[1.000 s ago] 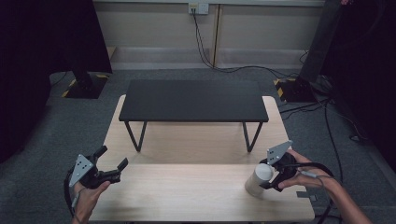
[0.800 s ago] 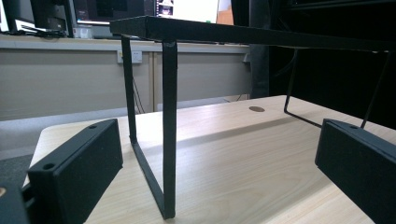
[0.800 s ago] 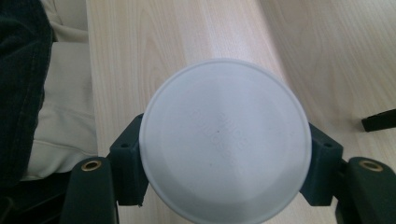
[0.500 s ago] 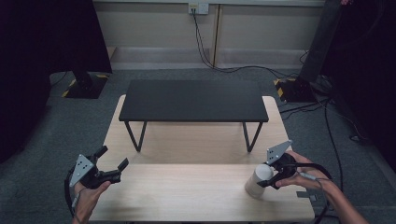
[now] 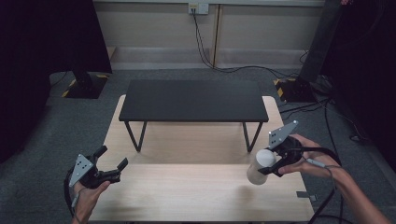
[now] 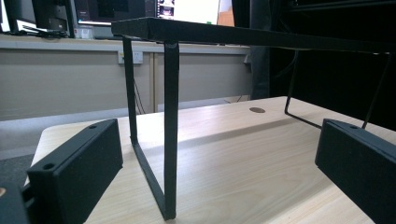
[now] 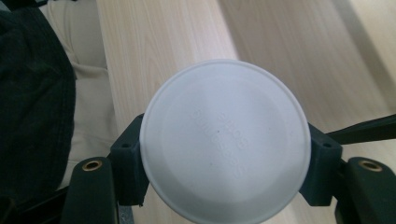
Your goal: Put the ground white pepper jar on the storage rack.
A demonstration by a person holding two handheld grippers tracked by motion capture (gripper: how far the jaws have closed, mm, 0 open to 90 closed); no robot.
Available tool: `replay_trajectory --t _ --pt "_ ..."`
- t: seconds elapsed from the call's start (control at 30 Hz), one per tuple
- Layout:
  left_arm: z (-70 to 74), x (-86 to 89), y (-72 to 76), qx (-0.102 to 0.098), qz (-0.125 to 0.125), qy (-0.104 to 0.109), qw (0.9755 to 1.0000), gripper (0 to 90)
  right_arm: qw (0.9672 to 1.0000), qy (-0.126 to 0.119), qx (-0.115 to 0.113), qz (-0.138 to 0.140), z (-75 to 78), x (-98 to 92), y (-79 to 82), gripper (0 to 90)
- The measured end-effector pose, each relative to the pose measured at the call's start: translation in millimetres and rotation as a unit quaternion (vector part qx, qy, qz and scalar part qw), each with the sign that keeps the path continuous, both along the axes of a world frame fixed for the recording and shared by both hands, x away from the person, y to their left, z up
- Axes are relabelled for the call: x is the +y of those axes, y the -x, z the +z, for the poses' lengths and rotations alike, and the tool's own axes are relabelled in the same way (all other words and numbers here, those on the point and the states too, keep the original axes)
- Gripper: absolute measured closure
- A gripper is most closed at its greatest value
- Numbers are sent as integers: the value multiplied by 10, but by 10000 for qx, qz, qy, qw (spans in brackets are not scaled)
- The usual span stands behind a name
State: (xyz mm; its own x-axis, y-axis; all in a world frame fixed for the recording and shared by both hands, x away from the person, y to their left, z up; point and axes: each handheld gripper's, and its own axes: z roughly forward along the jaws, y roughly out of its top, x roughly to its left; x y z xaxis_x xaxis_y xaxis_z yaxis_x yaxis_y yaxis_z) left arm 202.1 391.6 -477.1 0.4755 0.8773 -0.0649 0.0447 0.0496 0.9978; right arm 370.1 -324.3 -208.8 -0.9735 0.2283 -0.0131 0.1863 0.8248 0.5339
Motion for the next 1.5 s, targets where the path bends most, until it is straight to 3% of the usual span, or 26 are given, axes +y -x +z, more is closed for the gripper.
replay_trajectory --t 0.23,0.3,0.33,0.37,0.4,0.43,0.47,0.63,1.0,1.17,1.23,1.27,1.33,1.37,1.4,1.47,1.5 --pt "-5 0 -1 -10 -11 28 10000 0 9997 -74 -31 -242 536 83 -5 340" --pt "-4 3 -2 -17 -25 21 10000 0 9998 -30 -69 -202 616 114 -3 340" --pt "-4 5 -3 -19 -25 22 10000 0 9998 8 -102 -171 765 170 -4 340" --pt "-4 5 -3 -19 -25 22 10000 0 9998 8 -102 -171 765 170 -4 340" --pt "-6 5 -3 -20 -24 35 10000 0 9998 38 -141 -154 898 227 -2 340" --pt "-6 5 -2 -22 -22 35 10000 0 9998 38 -141 -154 898 227 -2 340" --pt "-5 8 -2 -23 -21 27 10000 0 9996 59 -174 -200 1013 278 2 340" --pt "-5 7 -5 -24 -26 30 10000 0 9989 36 -175 -443 1224 377 -35 341" --pt "-3 10 -1 -19 -6 25 10000 0 9963 -60 -358 -773 1461 526 -360 341" --pt "-10 8 -1 -10 -1 33 10000 0 9926 -4 -460 -1121 1523 605 -561 341" --pt "-5 7 2 5 -7 1 10000 0 9889 -6 -486 -1405 1523 638 -705 341" --pt "-5 7 2 5 -7 1 10000 0 9889 -6 -486 -1405 1523 638 -705 341" --pt "-1 4 4 12 3 -27 10000 0 9843 65 -537 -1679 1510 686 -863 341" --pt "-1 4 4 12 3 -27 10000 0 9843 65 -537 -1679 1510 686 -863 341" --pt "0 7 6 14 8 -35 10000 0 9813 46 -508 -1855 1490 680 -991 341" --pt "0 9 5 16 8 -42 10000 0 9801 50 -511 -1918 1479 678 -1053 341" --pt "-6 9 3 18 11 -37 10000 0 9765 32 -525 -2090 1451 672 -1162 341"
